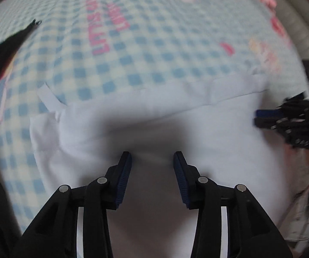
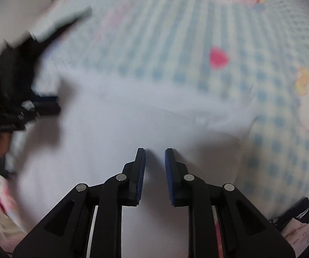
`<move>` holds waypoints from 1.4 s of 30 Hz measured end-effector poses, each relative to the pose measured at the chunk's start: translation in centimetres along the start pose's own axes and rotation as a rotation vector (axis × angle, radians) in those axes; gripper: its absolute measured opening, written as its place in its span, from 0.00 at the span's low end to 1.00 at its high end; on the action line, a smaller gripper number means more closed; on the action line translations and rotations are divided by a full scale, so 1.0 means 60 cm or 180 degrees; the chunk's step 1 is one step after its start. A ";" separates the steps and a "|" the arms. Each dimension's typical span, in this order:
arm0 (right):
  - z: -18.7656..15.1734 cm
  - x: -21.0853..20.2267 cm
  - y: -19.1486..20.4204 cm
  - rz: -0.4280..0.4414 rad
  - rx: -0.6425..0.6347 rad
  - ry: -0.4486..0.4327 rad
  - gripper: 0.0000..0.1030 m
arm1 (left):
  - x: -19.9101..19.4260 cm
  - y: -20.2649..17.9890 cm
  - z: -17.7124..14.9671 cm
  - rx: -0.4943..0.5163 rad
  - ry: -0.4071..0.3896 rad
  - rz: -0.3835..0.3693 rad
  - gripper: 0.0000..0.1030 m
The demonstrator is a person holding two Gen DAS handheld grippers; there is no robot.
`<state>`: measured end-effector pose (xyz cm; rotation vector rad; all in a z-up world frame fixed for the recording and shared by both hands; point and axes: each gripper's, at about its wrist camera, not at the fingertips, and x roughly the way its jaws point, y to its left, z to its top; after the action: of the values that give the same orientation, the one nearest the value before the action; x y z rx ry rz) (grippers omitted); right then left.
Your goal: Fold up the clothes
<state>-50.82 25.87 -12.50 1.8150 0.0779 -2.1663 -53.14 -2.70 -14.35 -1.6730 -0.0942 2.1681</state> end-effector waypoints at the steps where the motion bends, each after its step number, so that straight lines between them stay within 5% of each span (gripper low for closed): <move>1: 0.001 0.003 -0.021 -0.0069 0.0135 -0.0031 0.13 | -0.004 0.001 0.008 -0.0045 -0.0039 0.0021 0.41; 5: 0.008 -0.030 -0.107 -0.0246 0.0827 -0.0293 0.04 | -0.019 0.004 0.041 -0.0225 -0.0197 0.0103 0.39; 9: -0.021 -0.094 -0.093 -0.0256 0.0974 -0.0523 0.17 | -0.057 -0.060 -0.004 0.0043 -0.0203 -0.0027 0.42; 16: -0.198 -0.160 0.002 -0.0045 0.0963 -0.0468 0.23 | -0.039 -0.214 -0.154 0.0579 0.0251 -0.0328 0.42; 19: -0.282 -0.187 0.036 0.0004 0.0983 -0.0407 0.27 | -0.038 -0.275 -0.202 0.0464 0.0380 -0.0748 0.27; 24: -0.447 -0.188 -0.005 -0.0285 0.1341 0.0053 0.31 | -0.014 -0.392 -0.276 0.0500 0.0619 -0.1292 0.26; 28: -0.535 -0.218 -0.045 -0.0370 0.1655 0.0145 0.36 | -0.012 -0.460 -0.323 0.0589 0.0774 -0.1547 0.27; 30: -0.563 -0.218 -0.063 -0.0277 0.1794 0.0199 0.40 | -0.010 -0.472 -0.341 0.0581 0.0863 -0.1556 0.27; 34: -0.598 -0.164 -0.088 0.0300 0.1937 0.0568 0.40 | 0.023 -0.476 -0.354 0.0620 0.1034 -0.1151 0.27; 38: -0.593 -0.135 -0.104 0.0412 0.1912 0.0515 0.39 | 0.015 -0.456 -0.344 0.0464 0.0944 -0.1264 0.27; 40: -0.587 -0.137 -0.116 0.0324 0.1967 0.0329 0.37 | 0.008 -0.450 -0.346 0.0420 0.0885 -0.1331 0.27; 42: -0.581 -0.147 -0.127 0.0102 0.2012 0.0085 0.10 | 0.002 -0.443 -0.348 0.0368 0.0834 -0.1397 0.27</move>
<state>-18.45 43.25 -11.91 2.1286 -0.6989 -2.3061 -26.34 17.85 -12.62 -1.6692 -0.2334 1.5945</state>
